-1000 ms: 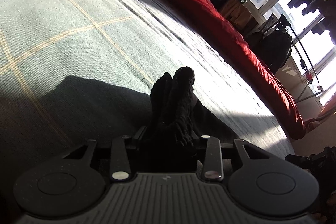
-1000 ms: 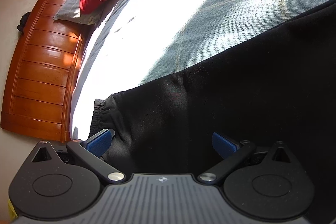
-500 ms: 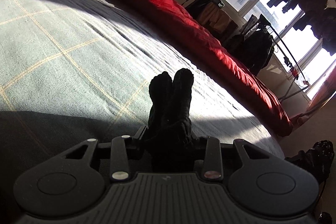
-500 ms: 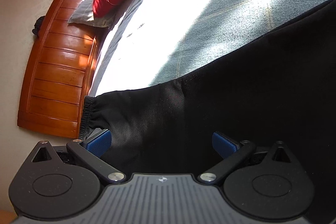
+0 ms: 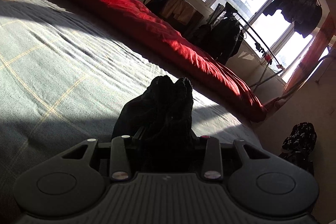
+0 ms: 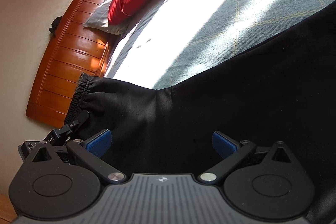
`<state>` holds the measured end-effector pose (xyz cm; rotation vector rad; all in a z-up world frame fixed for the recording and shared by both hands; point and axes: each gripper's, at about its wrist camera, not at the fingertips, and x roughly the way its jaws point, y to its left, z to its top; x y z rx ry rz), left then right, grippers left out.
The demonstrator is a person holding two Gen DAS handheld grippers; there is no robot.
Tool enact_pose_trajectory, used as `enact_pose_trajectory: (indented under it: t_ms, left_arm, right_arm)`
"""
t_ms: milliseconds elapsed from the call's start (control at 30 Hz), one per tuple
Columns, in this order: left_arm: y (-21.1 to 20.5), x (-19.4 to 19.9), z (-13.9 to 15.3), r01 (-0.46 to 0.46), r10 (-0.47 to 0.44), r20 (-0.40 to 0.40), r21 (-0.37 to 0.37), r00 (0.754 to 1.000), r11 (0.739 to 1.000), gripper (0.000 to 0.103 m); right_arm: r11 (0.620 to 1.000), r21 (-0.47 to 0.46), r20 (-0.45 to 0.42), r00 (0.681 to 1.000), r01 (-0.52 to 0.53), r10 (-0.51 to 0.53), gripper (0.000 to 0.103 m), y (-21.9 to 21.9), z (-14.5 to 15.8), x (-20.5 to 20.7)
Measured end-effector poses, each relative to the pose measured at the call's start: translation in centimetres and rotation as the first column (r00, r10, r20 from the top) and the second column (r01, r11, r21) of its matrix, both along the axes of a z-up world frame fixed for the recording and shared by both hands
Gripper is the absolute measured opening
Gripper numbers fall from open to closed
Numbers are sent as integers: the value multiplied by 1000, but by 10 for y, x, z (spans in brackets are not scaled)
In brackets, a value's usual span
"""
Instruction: Fold clothes
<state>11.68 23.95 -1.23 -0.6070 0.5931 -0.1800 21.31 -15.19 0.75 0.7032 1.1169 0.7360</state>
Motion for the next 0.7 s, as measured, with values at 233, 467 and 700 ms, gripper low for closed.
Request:
enact_pose_trajectory:
  t_ms: [233,467,700]
  left_arm:
    - [-38,14,12,47,-47,14,-9,999,999,36]
    - [-76,23,20,101,-102,8,11,995,995,36]
    - [-107,29,14,144,-143,-24,20,989,989,36]
  right_arm:
    - [997,18,13,997,81,-82,103,-61,-1,-12]
    - [988,54,4,990,142,-142,103,-105,-11,-21]
    - [982,80,-4,985,170,-170,103,-134,-19,-25]
